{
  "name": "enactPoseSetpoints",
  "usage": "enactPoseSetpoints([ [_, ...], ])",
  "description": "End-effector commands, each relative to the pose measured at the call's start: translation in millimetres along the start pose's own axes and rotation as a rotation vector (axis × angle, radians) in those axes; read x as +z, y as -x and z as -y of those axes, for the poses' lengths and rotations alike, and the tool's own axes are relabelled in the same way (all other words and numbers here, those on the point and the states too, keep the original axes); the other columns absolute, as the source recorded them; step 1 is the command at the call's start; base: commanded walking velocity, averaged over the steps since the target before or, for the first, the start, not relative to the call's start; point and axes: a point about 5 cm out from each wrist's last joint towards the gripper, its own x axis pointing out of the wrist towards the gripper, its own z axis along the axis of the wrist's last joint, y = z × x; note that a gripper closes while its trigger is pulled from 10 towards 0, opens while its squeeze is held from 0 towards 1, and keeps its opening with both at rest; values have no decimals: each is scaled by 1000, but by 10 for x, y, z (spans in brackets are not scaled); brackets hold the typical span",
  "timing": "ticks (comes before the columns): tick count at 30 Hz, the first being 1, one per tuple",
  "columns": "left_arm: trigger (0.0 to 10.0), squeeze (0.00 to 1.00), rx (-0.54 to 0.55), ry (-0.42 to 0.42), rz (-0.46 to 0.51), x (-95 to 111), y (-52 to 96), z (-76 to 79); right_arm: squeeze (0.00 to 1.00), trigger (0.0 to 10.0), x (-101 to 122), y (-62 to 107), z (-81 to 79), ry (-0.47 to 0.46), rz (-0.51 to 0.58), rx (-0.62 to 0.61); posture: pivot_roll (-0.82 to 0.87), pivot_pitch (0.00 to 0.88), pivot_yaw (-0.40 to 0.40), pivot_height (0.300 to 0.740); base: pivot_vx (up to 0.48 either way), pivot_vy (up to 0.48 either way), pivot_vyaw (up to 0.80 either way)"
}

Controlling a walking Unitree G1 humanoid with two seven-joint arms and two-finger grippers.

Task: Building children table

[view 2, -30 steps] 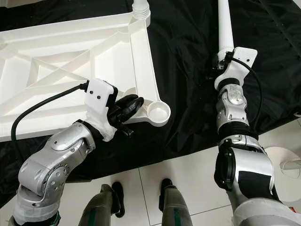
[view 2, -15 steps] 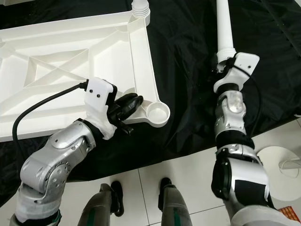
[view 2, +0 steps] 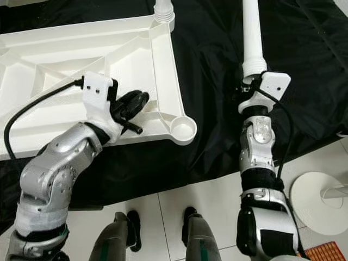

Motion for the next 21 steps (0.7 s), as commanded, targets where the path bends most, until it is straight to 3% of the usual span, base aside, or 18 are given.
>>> enactPoseSetpoints([
  [1, 10000, 0, -115, 21, 19, 19, -2, 40, 0, 10000, 150, -64, -53, 0, 80, 17, 15, 153, 53, 740, 0, 0, 0],
  [3, 10000, 0, -124, 51, 51, 78, -55, 2, 0, 10000, 366, -206, -164, 5, 170, 63, 0, 134, 48, 740, 0, 0, 0],
  [12, 10000, 0, -153, 111, 143, 266, -110, -39, 0, 10000, 625, -314, -363, -25, 266, 153, -13, 96, 32, 740, 0, 0, 0],
  [13, 10000, 86, -177, 135, 165, 311, -114, -40, 0, 10000, 665, -312, -411, -32, 280, 176, -11, 89, 32, 740, 0, 0, 0],
  [14, 10000, 86, -177, 135, 165, 311, -114, -40, 0, 10000, 665, -312, -411, -32, 280, 176, -11, 89, 32, 740, 0, 0, 0],
  [15, 10000, 1000, -209, 165, 183, 347, -110, -43, 0, 10000, 709, -289, -498, -45, 300, 223, -11, 88, 32, 740, 0, 0, 0],
  [17, 10000, 1000, -252, 174, 210, 400, -96, -34, 0, 10000, 769, -223, -655, -70, 326, 321, -13, 86, 35, 740, 0, 0, 0],
  [21, 10000, 1000, -286, 194, 221, 438, -97, 0, 0, 10000, 807, -185, -746, -96, 337, 396, -16, 86, 41, 740, 0, 0, 0],
])
